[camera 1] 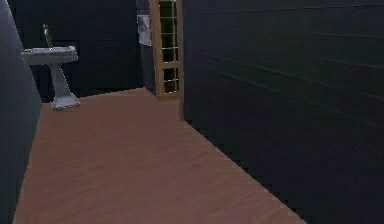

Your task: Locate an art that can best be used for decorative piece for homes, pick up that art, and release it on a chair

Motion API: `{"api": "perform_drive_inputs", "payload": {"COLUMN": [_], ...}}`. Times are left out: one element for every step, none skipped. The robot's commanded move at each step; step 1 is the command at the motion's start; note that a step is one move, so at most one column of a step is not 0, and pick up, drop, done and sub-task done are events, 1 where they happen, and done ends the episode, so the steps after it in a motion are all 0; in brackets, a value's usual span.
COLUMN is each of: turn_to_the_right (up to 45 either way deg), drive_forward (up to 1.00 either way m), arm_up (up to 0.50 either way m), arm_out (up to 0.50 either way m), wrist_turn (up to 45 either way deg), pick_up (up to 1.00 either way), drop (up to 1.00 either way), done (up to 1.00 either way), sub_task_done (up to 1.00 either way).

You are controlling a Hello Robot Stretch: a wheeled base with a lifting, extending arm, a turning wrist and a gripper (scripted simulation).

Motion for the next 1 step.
{"api": "perform_drive_inputs", "payload": {"turn_to_the_right": [0.0], "drive_forward": [0.05], "arm_up": [0.00], "arm_out": [0.00], "wrist_turn": [0.0], "pick_up": [0.00], "drop": [0.00], "done": [0.00], "sub_task_done": [0.00]}}
